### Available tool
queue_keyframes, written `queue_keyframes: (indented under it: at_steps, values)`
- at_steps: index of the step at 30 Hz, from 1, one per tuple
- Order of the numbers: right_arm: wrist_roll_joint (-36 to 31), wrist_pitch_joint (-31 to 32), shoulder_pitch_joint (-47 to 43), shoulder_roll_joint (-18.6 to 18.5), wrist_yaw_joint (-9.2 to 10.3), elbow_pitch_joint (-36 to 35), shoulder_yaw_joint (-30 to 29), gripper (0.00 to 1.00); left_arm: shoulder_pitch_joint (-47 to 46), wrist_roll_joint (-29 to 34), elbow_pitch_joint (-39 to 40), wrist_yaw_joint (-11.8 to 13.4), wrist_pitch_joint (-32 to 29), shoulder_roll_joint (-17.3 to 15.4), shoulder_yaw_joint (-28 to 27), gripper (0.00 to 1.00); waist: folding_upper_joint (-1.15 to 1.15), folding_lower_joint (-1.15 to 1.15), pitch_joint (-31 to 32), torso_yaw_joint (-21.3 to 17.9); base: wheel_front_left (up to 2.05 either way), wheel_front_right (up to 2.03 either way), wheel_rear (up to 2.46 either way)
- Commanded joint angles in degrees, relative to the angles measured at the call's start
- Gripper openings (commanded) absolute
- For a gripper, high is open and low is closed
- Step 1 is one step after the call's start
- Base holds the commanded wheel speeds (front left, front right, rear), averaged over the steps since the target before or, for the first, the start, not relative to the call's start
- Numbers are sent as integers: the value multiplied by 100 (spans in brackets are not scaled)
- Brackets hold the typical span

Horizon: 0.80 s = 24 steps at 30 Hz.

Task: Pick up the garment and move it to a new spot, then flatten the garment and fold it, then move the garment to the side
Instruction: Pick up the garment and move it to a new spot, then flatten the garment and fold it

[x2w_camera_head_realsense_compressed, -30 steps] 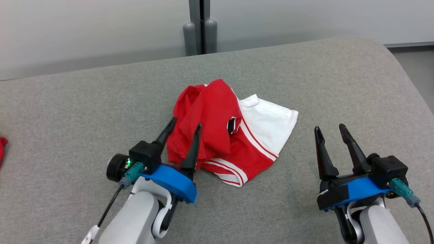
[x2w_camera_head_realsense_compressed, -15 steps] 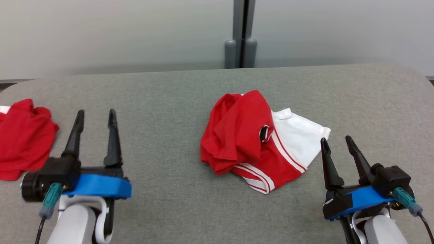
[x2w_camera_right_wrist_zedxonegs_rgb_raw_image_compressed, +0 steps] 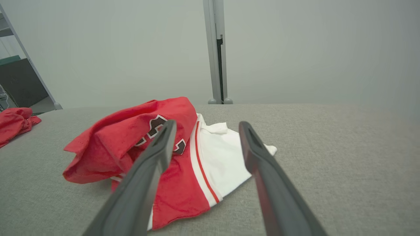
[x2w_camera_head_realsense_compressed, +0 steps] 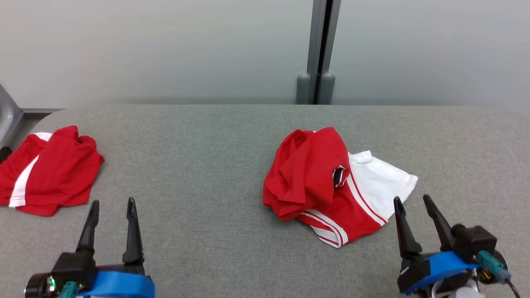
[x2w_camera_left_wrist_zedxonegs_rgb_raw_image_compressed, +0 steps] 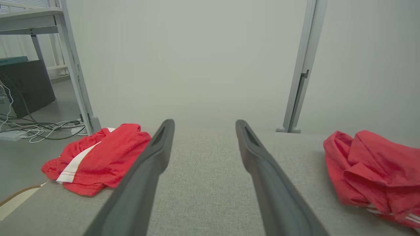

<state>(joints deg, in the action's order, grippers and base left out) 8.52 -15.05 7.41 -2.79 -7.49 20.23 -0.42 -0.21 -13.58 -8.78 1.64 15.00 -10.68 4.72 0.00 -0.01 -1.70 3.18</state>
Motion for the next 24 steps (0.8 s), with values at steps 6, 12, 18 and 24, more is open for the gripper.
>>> queue_keyframes:
  at_steps: [6, 12, 18, 24]
  values:
    - [-155, -20, -264, -18, -1, 169, -126, 100, 260, 280, -186, -164, 27, 95, -67, 100, 0, 1, 132, 17, 0, 0, 0]
    - [-179, -20, -293, -18, -1, 235, -128, 100, 205, 404, -366, -251, 27, 160, -110, 100, 0, 1, 145, -6, 0, 0, 0]
    - [-163, -21, -257, -18, -1, 282, -115, 100, 148, 487, -448, -302, 28, 227, -174, 100, 0, 1, 140, -28, 0, 0, 0]
    - [-136, -21, -239, -18, -1, 315, -100, 100, 111, 564, -488, -338, 28, 262, -264, 100, 0, 1, 136, -35, 0, 0, 0]
